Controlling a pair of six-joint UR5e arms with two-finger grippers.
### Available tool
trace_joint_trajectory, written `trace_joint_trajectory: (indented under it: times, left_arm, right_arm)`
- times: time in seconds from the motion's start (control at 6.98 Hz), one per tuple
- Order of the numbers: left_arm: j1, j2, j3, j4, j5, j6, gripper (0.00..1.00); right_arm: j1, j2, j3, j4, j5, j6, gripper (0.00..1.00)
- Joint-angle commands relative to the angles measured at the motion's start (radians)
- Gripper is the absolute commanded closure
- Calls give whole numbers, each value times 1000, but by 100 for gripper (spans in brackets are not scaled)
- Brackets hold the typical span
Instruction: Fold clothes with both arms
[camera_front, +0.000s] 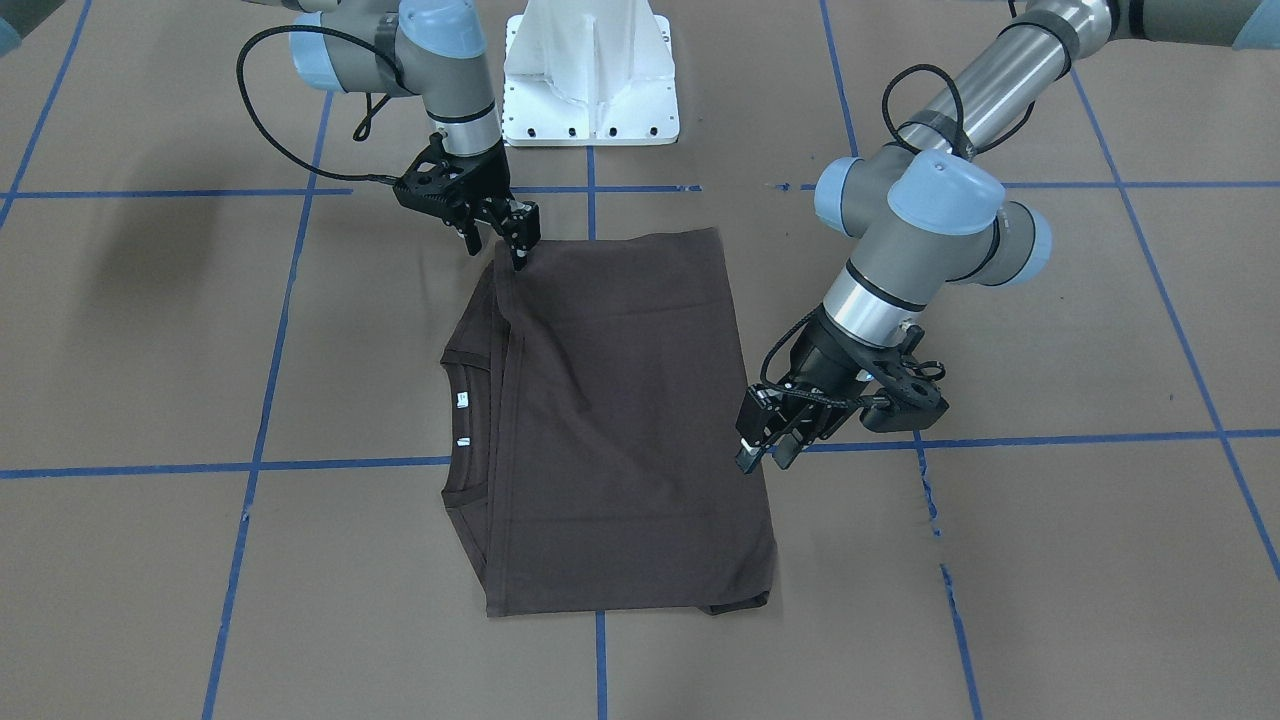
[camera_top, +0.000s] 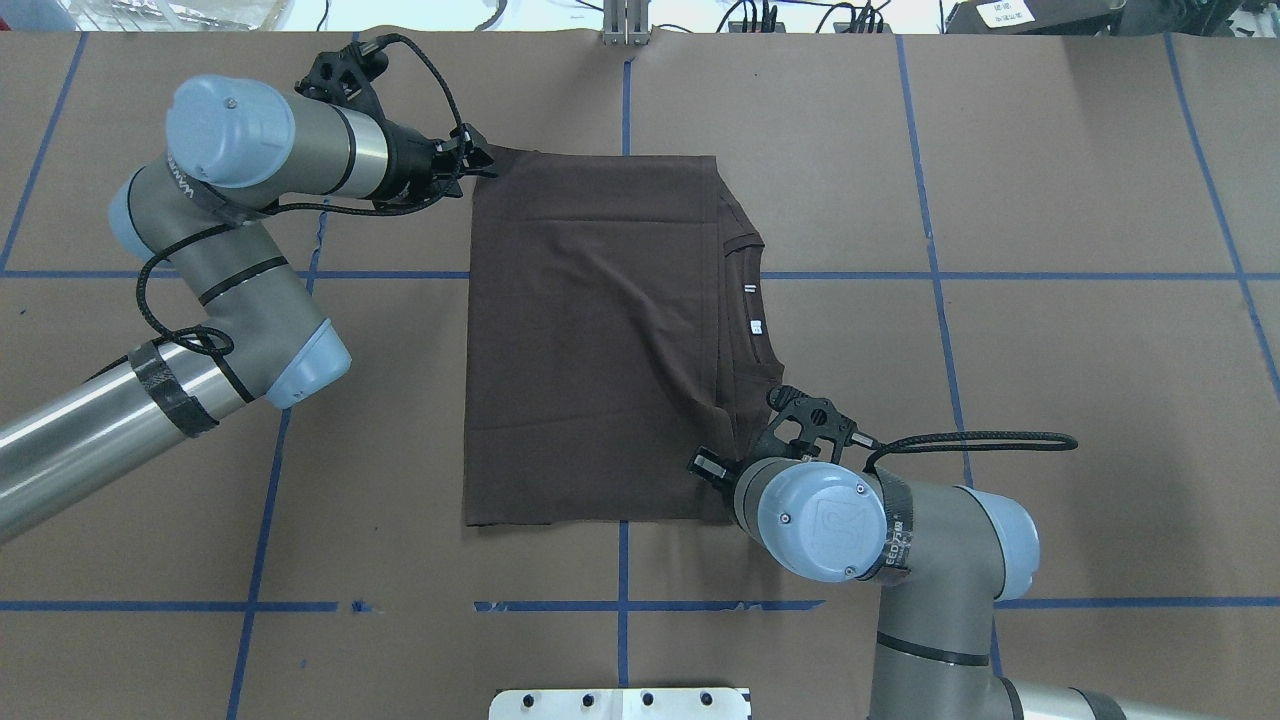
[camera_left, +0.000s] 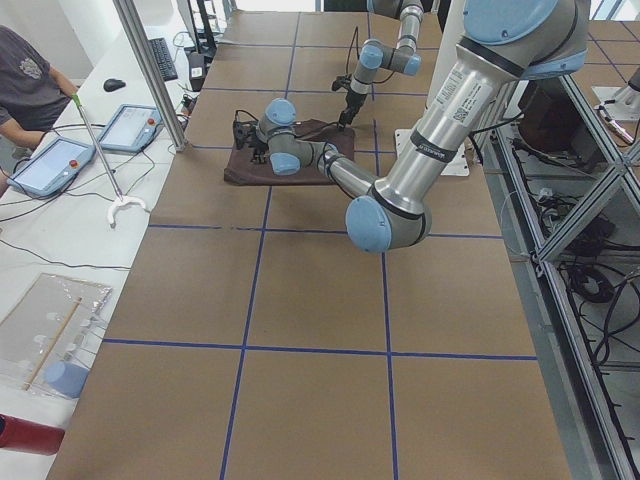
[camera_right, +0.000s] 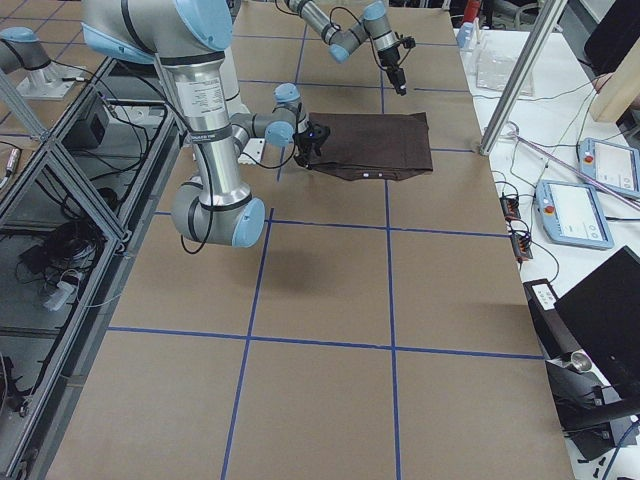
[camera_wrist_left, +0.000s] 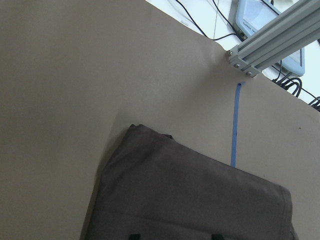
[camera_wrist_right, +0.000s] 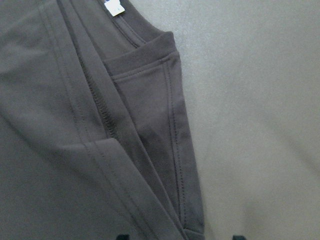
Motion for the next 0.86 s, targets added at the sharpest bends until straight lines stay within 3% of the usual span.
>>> trace_joint_trajectory:
  times: [0.0, 0.72]
  left_arm:
    - [12, 1, 0, -1, 0, 0, 43]
    - [21, 3, 0, -1, 0, -8, 42]
  right_arm:
    - [1, 4, -1, -6, 1, -1, 42]
    - [6, 19, -25, -8, 27, -20, 43]
